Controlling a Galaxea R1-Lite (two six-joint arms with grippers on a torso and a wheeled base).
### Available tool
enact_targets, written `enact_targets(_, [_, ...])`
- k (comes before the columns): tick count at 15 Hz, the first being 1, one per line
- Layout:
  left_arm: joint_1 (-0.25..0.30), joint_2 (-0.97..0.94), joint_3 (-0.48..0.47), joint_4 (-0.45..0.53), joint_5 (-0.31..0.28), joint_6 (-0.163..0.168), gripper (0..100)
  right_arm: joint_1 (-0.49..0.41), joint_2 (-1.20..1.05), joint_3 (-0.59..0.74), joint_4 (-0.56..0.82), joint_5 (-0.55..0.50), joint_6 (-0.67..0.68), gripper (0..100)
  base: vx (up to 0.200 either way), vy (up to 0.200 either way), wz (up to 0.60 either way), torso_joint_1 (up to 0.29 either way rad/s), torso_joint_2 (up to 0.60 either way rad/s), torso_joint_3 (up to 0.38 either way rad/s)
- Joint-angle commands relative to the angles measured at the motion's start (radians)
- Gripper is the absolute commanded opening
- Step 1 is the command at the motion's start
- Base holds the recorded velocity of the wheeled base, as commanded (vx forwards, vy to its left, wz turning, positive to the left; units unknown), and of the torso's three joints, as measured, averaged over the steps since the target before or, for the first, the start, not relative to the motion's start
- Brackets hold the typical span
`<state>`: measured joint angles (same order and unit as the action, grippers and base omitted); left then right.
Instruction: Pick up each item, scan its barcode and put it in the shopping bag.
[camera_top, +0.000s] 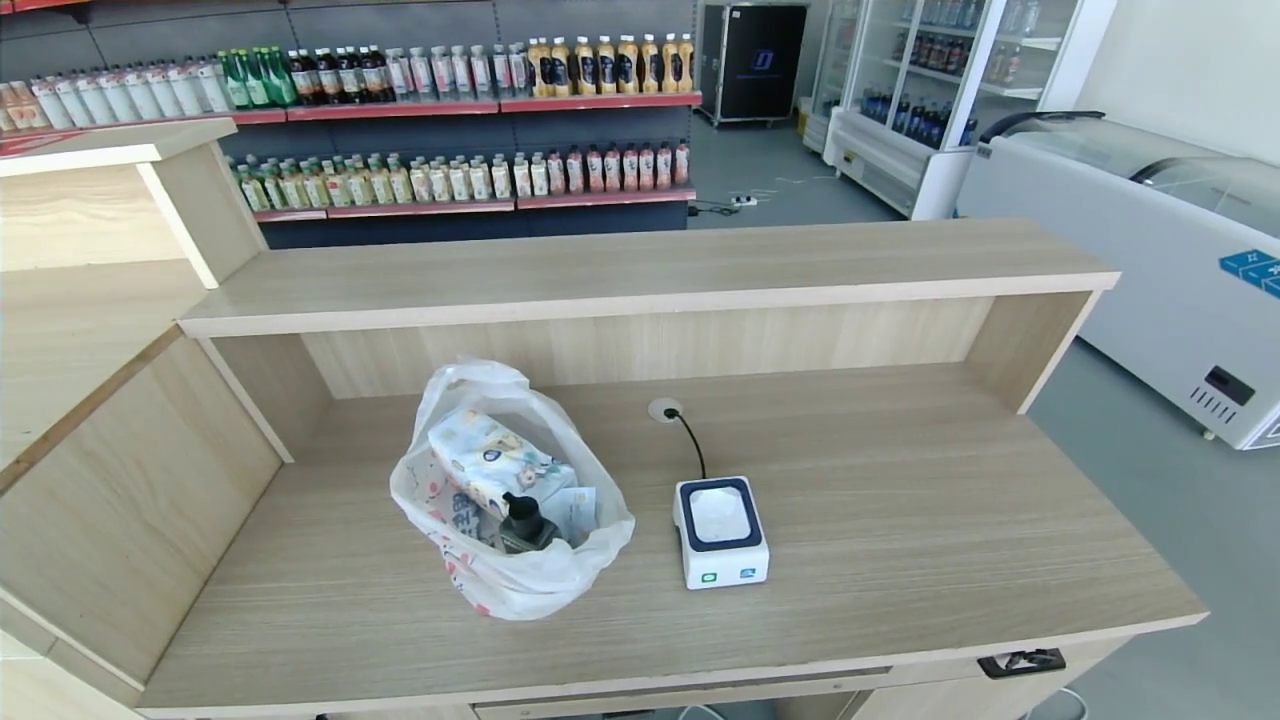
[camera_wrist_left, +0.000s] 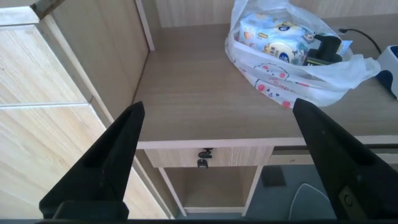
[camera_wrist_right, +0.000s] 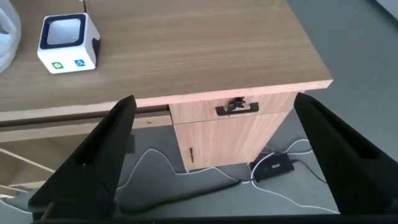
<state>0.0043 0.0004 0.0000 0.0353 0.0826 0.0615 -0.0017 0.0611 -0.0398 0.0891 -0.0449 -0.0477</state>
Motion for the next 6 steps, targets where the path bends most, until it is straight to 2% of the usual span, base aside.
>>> enact_targets(1, [0.0,0.0,0.0,0.0,0.0,0.0,100,-0.001,-0.049,0.008,-0.003,0.0,0.003,100,0.0,0.0,0.0,0.0,0.0,0.0])
enact_targets(6, [0.0,0.0,0.0,0.0,0.0,0.0,100,0.002,-0.06,0.009,-0.009,-0.001,-0.001,100,0.0,0.0,0.0,0.0,0.0,0.0])
